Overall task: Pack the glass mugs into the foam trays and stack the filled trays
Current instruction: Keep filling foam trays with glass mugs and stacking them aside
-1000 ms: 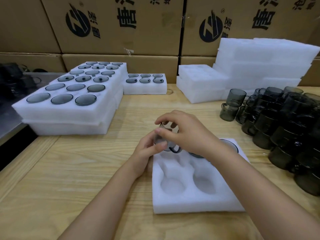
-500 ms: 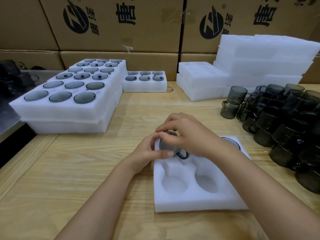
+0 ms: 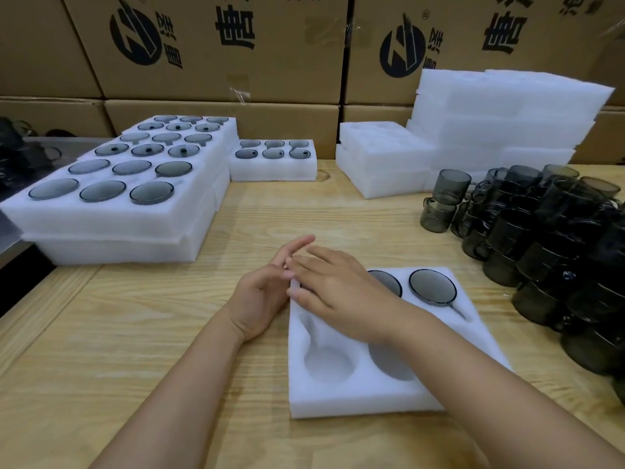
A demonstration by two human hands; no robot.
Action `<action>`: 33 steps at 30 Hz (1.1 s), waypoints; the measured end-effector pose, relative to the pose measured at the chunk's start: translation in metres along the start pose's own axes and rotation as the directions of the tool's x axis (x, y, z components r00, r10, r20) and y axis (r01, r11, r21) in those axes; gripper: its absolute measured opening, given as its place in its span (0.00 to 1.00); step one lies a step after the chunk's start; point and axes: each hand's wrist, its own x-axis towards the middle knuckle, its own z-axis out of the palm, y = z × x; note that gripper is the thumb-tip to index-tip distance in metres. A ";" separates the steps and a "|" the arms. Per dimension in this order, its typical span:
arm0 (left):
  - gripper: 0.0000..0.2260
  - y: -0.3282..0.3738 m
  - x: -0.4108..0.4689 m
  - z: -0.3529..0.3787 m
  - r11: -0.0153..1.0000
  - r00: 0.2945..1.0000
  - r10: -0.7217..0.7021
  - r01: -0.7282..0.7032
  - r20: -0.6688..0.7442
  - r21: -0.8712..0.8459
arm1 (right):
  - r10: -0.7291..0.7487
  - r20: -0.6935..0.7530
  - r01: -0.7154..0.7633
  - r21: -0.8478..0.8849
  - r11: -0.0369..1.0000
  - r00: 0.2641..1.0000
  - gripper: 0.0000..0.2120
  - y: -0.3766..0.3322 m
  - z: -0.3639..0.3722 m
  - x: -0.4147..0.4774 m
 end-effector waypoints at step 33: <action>0.28 -0.008 -0.001 0.014 0.892 0.975 0.153 -0.066 -0.160 0.448 | 0.735 -0.623 -0.936 0.014 0.352 0.267 0.24 0.182 -0.064 -0.182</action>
